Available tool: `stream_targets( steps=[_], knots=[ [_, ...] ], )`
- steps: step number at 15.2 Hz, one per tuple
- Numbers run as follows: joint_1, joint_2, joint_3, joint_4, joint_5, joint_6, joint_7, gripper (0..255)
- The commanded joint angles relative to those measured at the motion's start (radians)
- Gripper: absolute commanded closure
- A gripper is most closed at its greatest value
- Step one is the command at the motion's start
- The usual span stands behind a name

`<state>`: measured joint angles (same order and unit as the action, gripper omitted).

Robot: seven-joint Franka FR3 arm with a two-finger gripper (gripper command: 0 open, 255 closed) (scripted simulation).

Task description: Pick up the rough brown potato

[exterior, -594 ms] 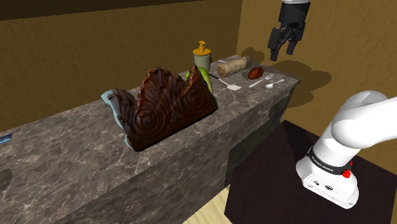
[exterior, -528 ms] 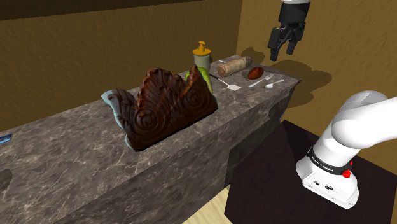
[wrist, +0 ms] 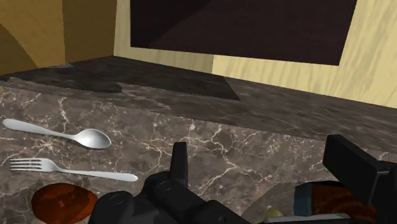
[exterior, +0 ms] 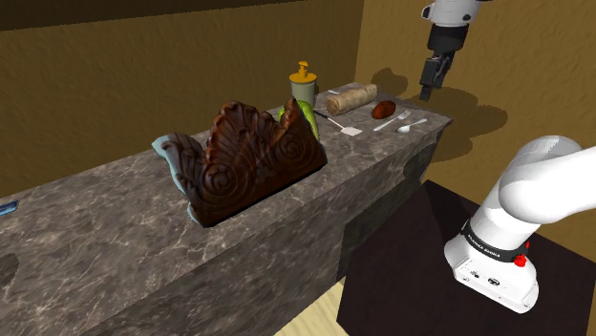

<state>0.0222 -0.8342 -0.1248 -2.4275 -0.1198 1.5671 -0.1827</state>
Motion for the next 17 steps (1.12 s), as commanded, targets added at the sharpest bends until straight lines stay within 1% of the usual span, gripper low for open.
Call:
stream_targets(
  steps=[1,6,10,14,17],
  knots=[
    [0.009,0.02,-0.055,-0.008,-0.045,0.035,-0.106,0],
    [0.035,0.098,-0.197,-0.018,-0.143,0.147,-0.353,0],
    [0.068,0.197,-0.31,0.007,-0.197,0.248,-0.548,0],
    [0.117,0.325,-0.425,0.059,-0.216,0.351,-0.747,0],
    [0.165,0.439,-0.511,0.113,-0.198,0.428,-0.905,0]
  ],
)
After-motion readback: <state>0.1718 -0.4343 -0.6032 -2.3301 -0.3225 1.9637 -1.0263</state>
